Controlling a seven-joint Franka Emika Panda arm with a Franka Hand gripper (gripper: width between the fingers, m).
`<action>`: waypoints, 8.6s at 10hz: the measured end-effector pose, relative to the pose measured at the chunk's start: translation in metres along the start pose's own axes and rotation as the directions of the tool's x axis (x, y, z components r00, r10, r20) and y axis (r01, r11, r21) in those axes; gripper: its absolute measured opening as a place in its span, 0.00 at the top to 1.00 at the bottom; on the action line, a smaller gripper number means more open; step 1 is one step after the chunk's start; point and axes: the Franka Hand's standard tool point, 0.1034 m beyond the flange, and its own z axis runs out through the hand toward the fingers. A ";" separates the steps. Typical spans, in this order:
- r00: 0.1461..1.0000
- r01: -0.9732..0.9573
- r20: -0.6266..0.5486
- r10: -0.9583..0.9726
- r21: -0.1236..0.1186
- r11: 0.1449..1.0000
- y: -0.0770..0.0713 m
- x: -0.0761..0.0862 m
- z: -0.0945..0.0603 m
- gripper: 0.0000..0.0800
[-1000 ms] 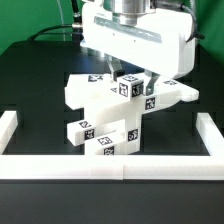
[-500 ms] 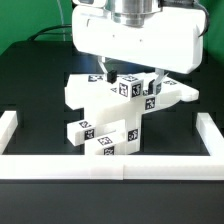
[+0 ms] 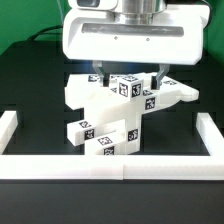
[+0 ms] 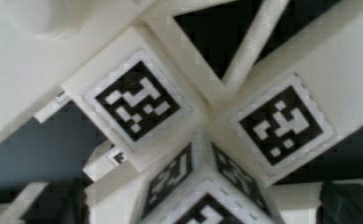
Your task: Assemble chair
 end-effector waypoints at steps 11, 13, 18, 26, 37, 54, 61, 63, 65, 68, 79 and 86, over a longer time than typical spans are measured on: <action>0.850 0.527 0.006 -0.527 -0.012 0.850 0.010 0.001 0.000 0.49; 0.859 0.512 0.006 -0.512 -0.012 0.859 0.011 0.001 0.000 0.64; 0.982 0.187 0.000 -0.187 -0.010 0.982 0.011 0.001 0.000 0.64; 1.000 -0.030 -0.007 0.030 -0.007 1.000 0.010 0.001 -0.006 0.21; 0.998 -0.056 -0.003 0.056 0.039 0.998 -0.012 -0.055 -0.029 0.19; 0.999 -0.052 -0.001 0.052 0.026 0.998 -0.090 -0.136 0.023 0.19; 0.999 -0.029 -0.024 0.030 0.022 0.999 -0.090 -0.147 0.033 0.19; 0.999 -0.033 -0.014 0.033 0.019 0.999 -0.083 -0.165 0.039 0.19; 0.999 -0.032 -0.016 0.033 0.018 0.999 -0.084 -0.163 0.039 0.19; 0.999 -0.033 -0.025 0.034 0.011 0.999 -0.080 -0.167 0.049 0.19; 1.000 -0.023 -0.018 0.022 -0.033 0.999 -0.078 -0.181 0.100 0.19; 1.000 -0.020 0.002 0.020 -0.046 0.999 -0.075 -0.187 0.111 0.19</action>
Offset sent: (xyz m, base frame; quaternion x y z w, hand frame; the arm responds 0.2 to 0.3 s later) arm 0.0029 -0.0006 0.0003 -0.0104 0.0053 -0.2170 0.9761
